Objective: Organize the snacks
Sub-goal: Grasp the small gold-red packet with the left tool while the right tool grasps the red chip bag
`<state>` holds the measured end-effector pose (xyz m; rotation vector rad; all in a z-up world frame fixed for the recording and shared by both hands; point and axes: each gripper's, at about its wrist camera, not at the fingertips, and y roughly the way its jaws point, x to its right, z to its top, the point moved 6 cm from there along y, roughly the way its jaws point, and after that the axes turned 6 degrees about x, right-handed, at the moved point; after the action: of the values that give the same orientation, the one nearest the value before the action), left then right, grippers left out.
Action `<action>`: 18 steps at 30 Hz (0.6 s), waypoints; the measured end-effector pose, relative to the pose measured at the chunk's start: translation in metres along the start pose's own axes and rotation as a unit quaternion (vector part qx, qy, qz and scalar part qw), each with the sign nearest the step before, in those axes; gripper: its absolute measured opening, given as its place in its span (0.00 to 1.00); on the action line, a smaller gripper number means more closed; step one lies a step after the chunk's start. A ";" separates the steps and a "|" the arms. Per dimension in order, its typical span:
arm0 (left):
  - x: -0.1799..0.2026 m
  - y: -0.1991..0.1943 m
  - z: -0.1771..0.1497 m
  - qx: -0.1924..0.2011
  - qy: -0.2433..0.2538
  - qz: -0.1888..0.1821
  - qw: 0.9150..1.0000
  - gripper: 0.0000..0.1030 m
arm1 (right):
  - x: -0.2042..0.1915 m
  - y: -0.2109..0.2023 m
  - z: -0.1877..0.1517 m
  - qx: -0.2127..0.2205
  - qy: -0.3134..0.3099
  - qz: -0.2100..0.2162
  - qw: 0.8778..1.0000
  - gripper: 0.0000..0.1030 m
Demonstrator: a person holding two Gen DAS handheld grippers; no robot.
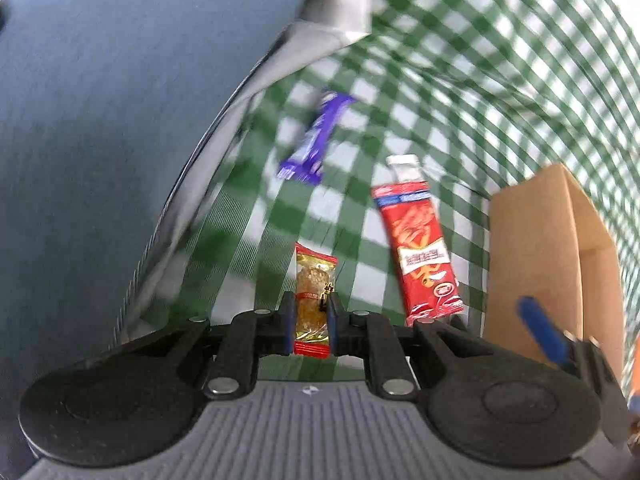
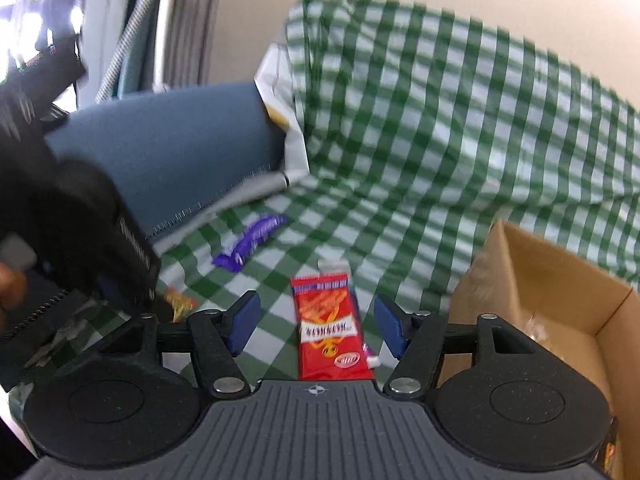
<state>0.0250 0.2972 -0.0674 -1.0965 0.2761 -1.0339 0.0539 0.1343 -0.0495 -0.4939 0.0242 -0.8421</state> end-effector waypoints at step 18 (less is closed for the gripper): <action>0.009 0.048 -0.004 -0.052 0.020 -0.013 0.998 0.04 | 0.011 0.110 -0.050 -0.150 0.016 -0.060 0.987 0.61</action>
<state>0.0538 0.2916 -0.1067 -1.1774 0.3520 -1.0761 0.1288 0.1677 -0.1393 -0.7716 0.1544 -0.9710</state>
